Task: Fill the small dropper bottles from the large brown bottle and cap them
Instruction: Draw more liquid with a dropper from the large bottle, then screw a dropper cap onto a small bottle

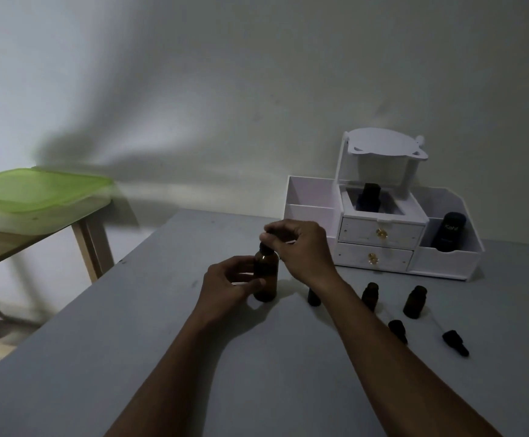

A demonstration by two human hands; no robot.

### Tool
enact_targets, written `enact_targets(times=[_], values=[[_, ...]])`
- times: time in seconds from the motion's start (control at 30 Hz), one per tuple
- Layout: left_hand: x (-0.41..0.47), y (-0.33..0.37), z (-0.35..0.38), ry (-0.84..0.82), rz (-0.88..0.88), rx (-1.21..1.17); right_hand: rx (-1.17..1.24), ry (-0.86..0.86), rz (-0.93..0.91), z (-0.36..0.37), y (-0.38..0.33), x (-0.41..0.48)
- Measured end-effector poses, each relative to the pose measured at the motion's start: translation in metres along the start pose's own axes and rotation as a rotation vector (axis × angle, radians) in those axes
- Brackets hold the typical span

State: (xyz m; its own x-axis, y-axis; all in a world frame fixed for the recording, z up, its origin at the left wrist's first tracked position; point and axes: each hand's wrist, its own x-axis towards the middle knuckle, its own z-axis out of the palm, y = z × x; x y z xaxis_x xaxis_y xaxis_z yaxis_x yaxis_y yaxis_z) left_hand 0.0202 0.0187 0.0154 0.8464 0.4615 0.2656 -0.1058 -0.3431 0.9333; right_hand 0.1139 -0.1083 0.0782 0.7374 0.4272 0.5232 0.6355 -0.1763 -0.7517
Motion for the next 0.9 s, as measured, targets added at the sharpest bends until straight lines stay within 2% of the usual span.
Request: enact_targets(times=[0.17,0.33,0.43,0.57,0.73,0.9], values=[[0.0,-0.004,-0.002,0.035,0.0,0.011,0.033,-0.009,-0.002,-0.004,-0.005,-0.005],[-0.004,0.007,-0.005,0.343,0.247,0.159,0.018,0.072,-0.088,-0.048,0.0,-0.022],[-0.021,0.026,0.011,0.427,0.334,0.107,-0.061,0.053,-0.12,-0.09,0.019,-0.045],[-0.04,0.048,0.05,0.312,0.33,-0.018,-0.252,-0.097,-0.076,-0.144,0.048,-0.08],[-0.053,0.065,0.107,-0.013,0.277,-0.003,-0.591,-0.356,0.098,-0.17,0.068,-0.112],[-0.043,0.058,0.15,-0.167,0.101,0.064,-0.719,-0.451,0.054,-0.167,0.08,-0.125]])
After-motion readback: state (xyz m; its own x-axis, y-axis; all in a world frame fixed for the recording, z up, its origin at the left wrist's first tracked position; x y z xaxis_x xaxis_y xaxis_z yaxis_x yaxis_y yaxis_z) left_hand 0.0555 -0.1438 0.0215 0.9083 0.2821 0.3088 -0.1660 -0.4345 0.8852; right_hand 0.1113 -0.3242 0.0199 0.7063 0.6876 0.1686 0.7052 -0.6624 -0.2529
